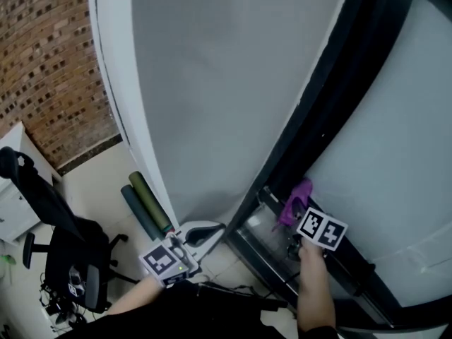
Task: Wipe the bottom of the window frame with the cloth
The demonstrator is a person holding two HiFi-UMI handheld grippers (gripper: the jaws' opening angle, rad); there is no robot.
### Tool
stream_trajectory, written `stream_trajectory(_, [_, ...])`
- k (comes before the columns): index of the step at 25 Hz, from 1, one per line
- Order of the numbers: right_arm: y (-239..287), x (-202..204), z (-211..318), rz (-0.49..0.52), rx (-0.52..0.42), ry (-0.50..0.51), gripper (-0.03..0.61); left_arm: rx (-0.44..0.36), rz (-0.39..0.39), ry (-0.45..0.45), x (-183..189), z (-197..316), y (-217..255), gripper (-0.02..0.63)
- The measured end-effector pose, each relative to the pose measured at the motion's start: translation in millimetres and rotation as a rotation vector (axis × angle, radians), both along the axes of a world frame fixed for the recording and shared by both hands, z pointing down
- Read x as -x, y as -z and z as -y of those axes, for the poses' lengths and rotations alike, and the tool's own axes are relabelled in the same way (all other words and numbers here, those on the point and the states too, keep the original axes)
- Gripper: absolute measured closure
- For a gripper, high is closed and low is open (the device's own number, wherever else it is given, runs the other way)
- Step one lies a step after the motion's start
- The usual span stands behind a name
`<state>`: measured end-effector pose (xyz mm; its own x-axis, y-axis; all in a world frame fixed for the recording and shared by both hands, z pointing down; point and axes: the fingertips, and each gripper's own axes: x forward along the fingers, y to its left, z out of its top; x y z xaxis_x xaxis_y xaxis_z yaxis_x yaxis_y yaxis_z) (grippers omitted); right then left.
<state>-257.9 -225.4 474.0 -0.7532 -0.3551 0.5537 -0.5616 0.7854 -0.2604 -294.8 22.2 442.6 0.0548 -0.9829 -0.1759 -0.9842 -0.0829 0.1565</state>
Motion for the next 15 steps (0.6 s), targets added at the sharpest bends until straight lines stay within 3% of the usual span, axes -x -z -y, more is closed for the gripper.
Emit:
stream_trajectory(4, [2,-17,3,0.001,-0.002,-0.038,0.494,-0.021,-0.03,-0.048,-9,12,5,0.611])
stream_trajectory(15, [-4,-87,20,0.037,0.016,-0.201,0.494,0.0,0.023,-0.197,-39,42,2,0.611])
